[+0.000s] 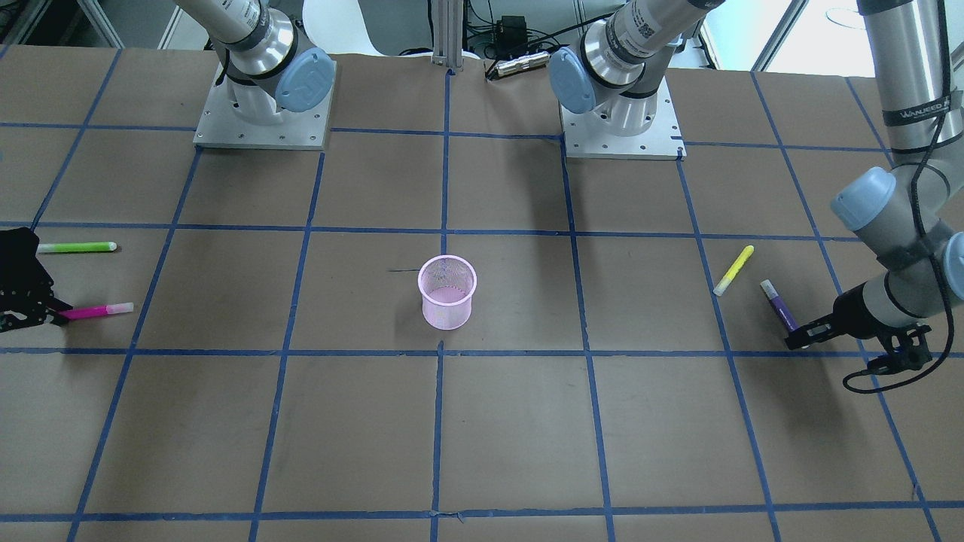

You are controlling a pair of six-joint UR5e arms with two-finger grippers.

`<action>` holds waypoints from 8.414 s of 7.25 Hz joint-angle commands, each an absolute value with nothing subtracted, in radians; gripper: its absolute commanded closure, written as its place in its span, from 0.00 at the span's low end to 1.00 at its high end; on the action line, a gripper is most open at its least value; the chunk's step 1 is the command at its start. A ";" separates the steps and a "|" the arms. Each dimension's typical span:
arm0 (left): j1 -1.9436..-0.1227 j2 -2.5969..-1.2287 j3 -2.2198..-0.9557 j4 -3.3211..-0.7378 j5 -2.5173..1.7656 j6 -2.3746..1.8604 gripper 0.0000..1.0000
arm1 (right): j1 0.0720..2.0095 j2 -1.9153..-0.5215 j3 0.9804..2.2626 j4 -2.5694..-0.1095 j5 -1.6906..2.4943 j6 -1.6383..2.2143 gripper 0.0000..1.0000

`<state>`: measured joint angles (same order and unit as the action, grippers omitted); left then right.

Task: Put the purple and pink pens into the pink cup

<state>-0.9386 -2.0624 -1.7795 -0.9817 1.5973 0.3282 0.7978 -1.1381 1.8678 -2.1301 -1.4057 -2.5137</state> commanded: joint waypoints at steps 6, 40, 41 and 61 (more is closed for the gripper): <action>-0.939 -2.074 -1.772 -1.000 1.605 0.314 1.00 | 1.117 -1.437 1.714 -1.925 -1.623 -2.110 1.00; -1.940 -1.871 -1.741 -0.684 1.825 -0.799 1.00 | 1.606 -1.514 1.531 -1.643 -1.599 -0.132 0.00; -1.971 -1.870 -1.749 -0.684 1.838 -0.817 1.00 | 1.608 -1.523 1.532 -1.644 -1.565 -0.050 0.00; -2.079 -1.870 -1.855 -0.683 1.891 -0.830 0.00 | 1.608 -1.525 1.532 -1.646 -1.548 0.041 0.00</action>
